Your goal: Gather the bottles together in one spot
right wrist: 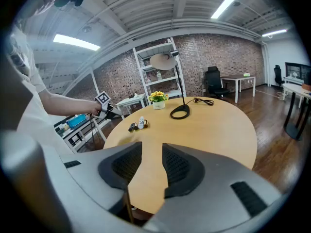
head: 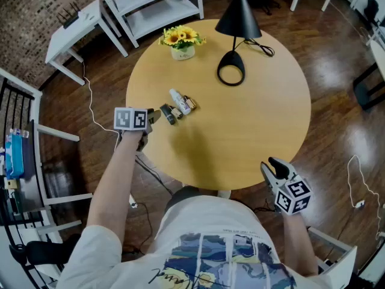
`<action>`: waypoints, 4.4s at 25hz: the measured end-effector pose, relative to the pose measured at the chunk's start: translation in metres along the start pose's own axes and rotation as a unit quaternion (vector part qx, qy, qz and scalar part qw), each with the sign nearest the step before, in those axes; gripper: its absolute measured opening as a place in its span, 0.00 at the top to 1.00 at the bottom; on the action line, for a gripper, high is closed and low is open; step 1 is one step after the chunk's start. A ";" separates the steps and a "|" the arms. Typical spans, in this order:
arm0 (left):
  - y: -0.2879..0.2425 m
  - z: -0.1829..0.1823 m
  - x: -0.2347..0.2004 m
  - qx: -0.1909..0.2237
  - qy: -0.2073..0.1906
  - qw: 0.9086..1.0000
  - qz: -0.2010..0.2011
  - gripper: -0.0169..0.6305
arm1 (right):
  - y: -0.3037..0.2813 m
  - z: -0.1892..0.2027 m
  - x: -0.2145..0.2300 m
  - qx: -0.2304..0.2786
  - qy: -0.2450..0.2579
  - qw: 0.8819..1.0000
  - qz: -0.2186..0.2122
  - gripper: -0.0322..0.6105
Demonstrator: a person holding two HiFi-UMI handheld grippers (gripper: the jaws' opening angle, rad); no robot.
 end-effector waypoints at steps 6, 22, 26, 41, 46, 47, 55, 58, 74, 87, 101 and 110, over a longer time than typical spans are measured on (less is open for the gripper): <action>-0.057 -0.040 -0.038 -0.137 -0.089 0.985 0.052 0.76 | -0.013 -0.006 0.001 -0.025 -0.007 0.999 0.021 0.70; -0.113 0.000 -0.040 -0.160 0.122 0.979 -0.012 0.72 | -0.050 -0.021 -0.035 -0.003 -0.044 0.998 0.038 0.70; -0.118 0.001 -0.031 -0.164 0.131 0.977 -0.021 0.72 | -0.043 -0.017 -0.032 -0.002 -0.047 0.998 0.037 0.70; -0.116 0.013 -0.025 -0.125 0.071 0.988 -0.055 0.81 | -0.024 0.000 -0.005 -0.009 -0.048 0.998 0.027 0.70; -0.085 0.016 -0.025 -0.049 0.082 0.995 -0.008 0.81 | -0.031 -0.012 0.003 -0.005 -0.022 1.000 0.008 0.70; -0.079 0.017 -0.025 -0.034 0.079 0.996 0.006 0.81 | -0.033 -0.017 0.005 -0.004 -0.010 1.000 0.001 0.71; -0.042 0.014 0.029 0.043 0.022 0.981 0.189 0.81 | -0.048 -0.080 0.032 -0.007 0.134 0.989 -0.065 0.70; -0.024 0.008 0.074 0.048 -0.041 0.957 0.283 0.81 | -0.052 -0.117 0.036 -0.006 0.200 0.974 -0.110 0.70; 0.004 0.031 0.213 -0.066 -0.235 0.796 0.554 0.81 | -0.102 -0.239 -0.049 -0.136 0.455 0.768 -0.430 0.75; -0.001 0.042 0.215 -0.086 -0.258 0.781 0.562 0.81 | -0.114 -0.224 -0.064 -0.189 0.471 0.725 -0.467 0.91; -0.004 0.004 0.149 0.079 -0.232 0.928 0.280 0.80 | -0.161 -0.216 0.016 -0.272 0.475 0.773 -0.319 0.91; 0.008 0.023 0.130 0.084 -0.193 0.952 0.221 0.80 | -0.235 -0.195 0.064 -0.360 0.449 0.784 -0.233 0.91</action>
Point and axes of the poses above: the fingertips, and each gripper's own axes: y backward along the fingers, x to its right, z out of its underside, the point moved 10 cm from there along y, backward along the fingers, and after that the axes turned 10 degrees about y, right-handed, at the moved point
